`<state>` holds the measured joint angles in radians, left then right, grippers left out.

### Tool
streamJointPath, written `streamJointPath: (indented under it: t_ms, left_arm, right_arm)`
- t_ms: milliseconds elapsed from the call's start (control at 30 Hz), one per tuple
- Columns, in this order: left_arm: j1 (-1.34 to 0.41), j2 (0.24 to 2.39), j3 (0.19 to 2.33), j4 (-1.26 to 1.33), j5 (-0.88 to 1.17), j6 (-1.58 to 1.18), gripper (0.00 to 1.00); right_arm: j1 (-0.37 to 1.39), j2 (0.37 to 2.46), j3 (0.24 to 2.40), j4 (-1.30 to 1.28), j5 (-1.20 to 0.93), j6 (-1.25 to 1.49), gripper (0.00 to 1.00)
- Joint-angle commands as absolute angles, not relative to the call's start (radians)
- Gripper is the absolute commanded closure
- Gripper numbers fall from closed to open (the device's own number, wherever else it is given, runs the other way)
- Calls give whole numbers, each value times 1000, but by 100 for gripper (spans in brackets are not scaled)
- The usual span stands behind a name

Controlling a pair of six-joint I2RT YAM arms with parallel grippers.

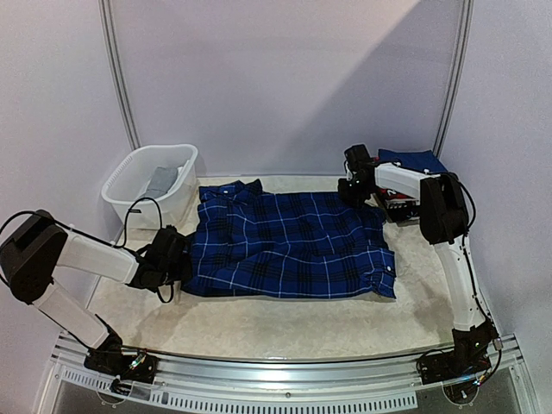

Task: Fold and stack the mixed laundry pile
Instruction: Flatten out the crumpled shirt at the center of the board.

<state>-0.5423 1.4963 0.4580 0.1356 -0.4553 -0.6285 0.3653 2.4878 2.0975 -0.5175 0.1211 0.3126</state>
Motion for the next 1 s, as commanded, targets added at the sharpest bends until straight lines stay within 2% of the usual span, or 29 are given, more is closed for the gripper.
streamJointPath:
  t_ms: [0, 67, 633, 767, 967]
  left_arm:
    - [-536, 1523, 451, 136, -474, -623, 100]
    - [-537, 1525, 451, 137, -479, -627, 100]
    - [-536, 1486, 448, 86, -535, -667, 100]
    - [-537, 1480, 450, 83, -530, -666, 100]
    - [-537, 1465, 448, 94, -513, -658, 100]
  right_arm:
    - [348, 2536, 2168, -517, 169, 302, 94]
    - [337, 2546, 2194, -514, 173, 301, 100]
    - [248, 2588, 2287, -449, 193, 316, 100]
    - [249, 2581, 2287, -442, 153, 313, 91]
    - [249, 2540, 2284, -449, 108, 318, 87]
